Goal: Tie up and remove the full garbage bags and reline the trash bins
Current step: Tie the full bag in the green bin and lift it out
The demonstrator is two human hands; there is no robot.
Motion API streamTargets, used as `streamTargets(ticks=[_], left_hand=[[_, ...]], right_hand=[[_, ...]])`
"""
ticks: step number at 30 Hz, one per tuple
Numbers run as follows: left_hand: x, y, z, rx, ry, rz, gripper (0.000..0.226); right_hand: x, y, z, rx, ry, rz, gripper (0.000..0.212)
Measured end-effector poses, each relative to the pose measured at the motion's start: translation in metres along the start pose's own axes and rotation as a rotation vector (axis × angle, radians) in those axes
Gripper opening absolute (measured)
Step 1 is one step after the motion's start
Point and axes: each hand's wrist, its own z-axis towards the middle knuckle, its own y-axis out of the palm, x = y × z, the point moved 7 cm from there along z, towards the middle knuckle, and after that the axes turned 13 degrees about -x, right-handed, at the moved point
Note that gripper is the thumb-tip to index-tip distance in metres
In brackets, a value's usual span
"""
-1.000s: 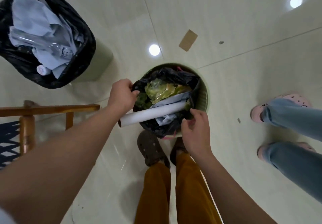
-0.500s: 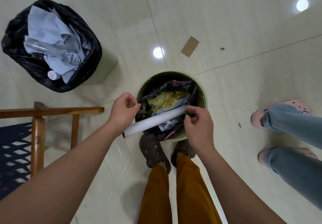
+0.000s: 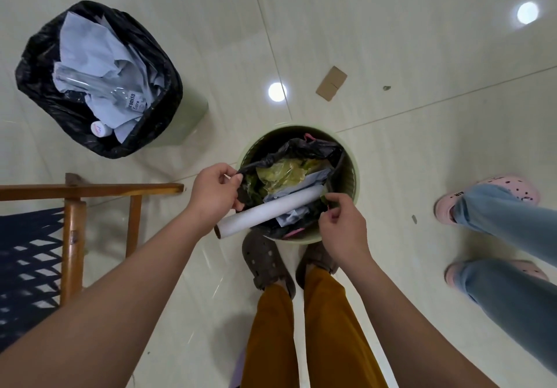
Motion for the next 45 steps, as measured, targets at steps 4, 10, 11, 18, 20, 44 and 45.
streamTargets(ticks=[4, 10, 11, 18, 20, 44, 45], left_hand=[[0.005, 0.007, -0.011, -0.069, 0.033, -0.007, 0.022], [0.002, 0.008, -0.007, 0.018, 0.067, 0.148, 0.03], [0.005, 0.007, -0.005, 0.044, 0.094, 0.147, 0.029], [0.011, 0.003, 0.001, 0.174, 0.127, 0.116, 0.012], [0.014, 0.004, 0.0, 0.144, 0.134, 0.071, 0.016], [0.013, 0.005, -0.004, 0.107, 0.028, -0.173, 0.025], [0.006, 0.01, -0.008, 0.045, 0.003, -0.244, 0.026]], right_hand=[[-0.01, -0.019, -0.006, 0.187, -0.116, 0.184, 0.028], [-0.008, -0.021, -0.001, 0.192, -0.114, 0.149, 0.024], [-0.008, -0.02, 0.0, 0.187, -0.119, 0.137, 0.023], [-0.003, -0.025, 0.001, 0.263, -0.11, 0.146, 0.022], [-0.005, -0.022, 0.002, 0.223, -0.132, 0.156, 0.022], [-0.019, -0.026, -0.006, 0.36, -0.296, 0.178, 0.033], [-0.02, -0.028, -0.008, 0.376, -0.321, 0.173, 0.032]])
